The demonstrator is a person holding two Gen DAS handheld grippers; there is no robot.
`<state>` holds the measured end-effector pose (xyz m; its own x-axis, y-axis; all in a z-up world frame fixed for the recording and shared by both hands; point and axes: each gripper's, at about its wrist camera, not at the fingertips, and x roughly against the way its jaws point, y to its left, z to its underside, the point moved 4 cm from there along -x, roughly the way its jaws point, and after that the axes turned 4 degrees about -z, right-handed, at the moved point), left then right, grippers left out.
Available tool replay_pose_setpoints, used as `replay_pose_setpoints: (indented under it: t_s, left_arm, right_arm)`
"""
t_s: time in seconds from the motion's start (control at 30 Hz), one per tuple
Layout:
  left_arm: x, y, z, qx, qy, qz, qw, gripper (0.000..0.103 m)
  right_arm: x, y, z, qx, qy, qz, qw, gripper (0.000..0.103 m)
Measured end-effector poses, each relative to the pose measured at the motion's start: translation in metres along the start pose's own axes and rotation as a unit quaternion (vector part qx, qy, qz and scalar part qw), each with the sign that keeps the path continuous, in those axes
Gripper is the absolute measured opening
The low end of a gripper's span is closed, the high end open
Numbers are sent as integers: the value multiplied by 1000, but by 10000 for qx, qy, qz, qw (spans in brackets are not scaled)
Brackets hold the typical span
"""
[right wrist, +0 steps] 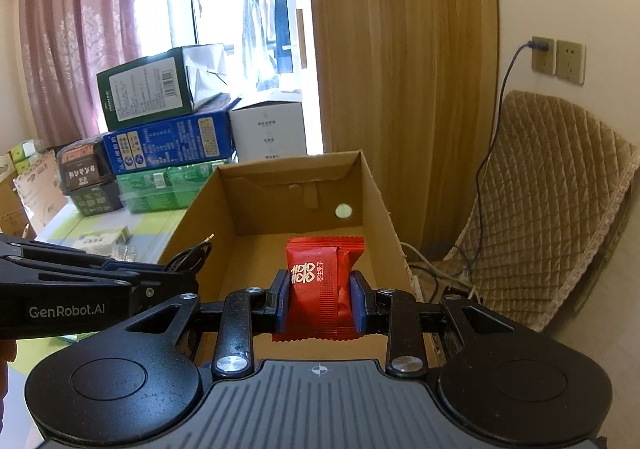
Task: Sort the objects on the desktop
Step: 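Carry the cable and candy packet into the cardboard box and open both tools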
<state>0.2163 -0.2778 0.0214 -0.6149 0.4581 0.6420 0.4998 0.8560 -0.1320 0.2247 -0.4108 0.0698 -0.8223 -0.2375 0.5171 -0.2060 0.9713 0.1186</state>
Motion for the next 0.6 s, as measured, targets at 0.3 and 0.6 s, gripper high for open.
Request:
replay_pose_setpoints:
  t_s: [0.3,0.6]
  left_arm:
    - [-9,8,-5,115,-91,-106,9998,32]
    - [-5,20,-4,160,-81,-255,9995,32]
  right_arm:
    - [-13,-6,0,-67,48,-19,10000,28]
    - [-20,-1,-4,-14,44,-62,10000,28]
